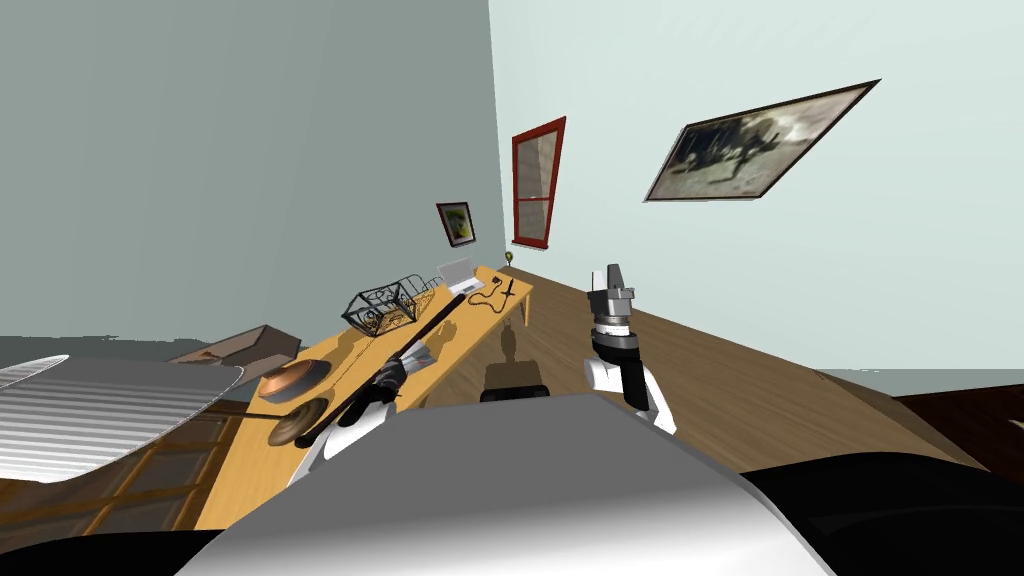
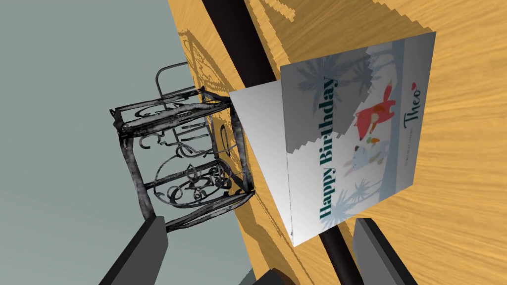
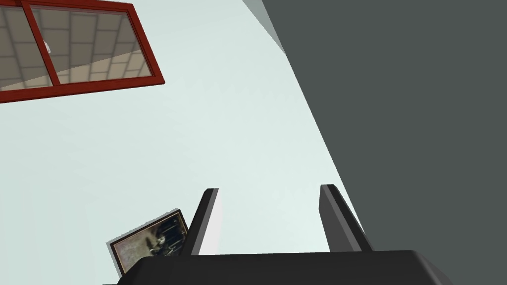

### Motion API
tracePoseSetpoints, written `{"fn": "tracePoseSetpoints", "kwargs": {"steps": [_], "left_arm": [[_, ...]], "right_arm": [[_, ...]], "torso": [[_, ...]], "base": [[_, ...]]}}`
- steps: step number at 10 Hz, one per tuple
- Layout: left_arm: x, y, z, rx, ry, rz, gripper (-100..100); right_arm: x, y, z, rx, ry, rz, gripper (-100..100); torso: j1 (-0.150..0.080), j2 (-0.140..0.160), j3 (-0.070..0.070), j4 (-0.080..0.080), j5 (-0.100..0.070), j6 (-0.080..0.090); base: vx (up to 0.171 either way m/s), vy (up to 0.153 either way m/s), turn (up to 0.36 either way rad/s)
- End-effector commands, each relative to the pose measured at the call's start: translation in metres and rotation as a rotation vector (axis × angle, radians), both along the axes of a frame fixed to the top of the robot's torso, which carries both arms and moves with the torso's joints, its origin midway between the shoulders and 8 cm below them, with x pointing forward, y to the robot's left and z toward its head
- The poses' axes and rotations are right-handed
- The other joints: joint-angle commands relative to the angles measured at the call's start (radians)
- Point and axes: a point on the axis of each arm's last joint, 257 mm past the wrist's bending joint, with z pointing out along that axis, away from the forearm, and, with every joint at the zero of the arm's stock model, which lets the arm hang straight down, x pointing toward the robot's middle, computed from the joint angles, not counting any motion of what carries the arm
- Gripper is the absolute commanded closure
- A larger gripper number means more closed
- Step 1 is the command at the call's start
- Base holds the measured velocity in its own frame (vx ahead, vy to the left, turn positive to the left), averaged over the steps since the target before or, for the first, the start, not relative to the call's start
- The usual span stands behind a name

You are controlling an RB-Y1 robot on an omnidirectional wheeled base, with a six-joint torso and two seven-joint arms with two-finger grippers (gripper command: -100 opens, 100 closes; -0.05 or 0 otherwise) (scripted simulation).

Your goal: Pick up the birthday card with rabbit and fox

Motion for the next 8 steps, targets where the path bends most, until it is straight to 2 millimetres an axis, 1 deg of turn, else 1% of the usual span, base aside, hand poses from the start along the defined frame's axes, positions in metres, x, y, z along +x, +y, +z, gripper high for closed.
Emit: {"fn": "tracePoseSetpoints", "kwargs": {"steps": [1,4,5,7,8], "left_arm": [[-0.007,0.008,-0.012,-0.02,0.038,0.023,-100],[-0.019,0.017,-0.033,-0.054,0.097,0.058,-100],[-0.029,0.02,-0.045,-0.074,0.132,0.076,-100],[-0.038,0.021,-0.058,-0.092,0.165,0.089,-100],[-0.035,0.021,-0.052,-0.085,0.153,0.084,-100]], "right_arm": [[0.0,0.0,0.0,0.0,0.0,0.0,0],[0.0,0.0,0.0,0.0,0.0,0.0,0],[0.0,0.0,0.0,0.0,0.0,0.0,0],[0.0,0.0,0.0,0.0,0.0,0.0,0],[0.0,0.0,0.0,0.0,0.0,0.0,0]], "torso": [[0.0,0.0,0.0,0.0,0.0,0.0],[0.002,0.0,0.0,0.0,0.0,0.0],[0.002,0.0,0.0,0.0,0.0,0.0],[0.004,0.0,0.0,0.0,0.001,0.0],[0.004,0.001,0.0,0.0,0.001,0.0]], "base": [[0.08,-0.055,-0.012],[0.085,-0.033,-0.013],[0.072,-0.011,-0.02],[0.079,0.003,-0.01],[0.028,0.004,-0.001]]}}
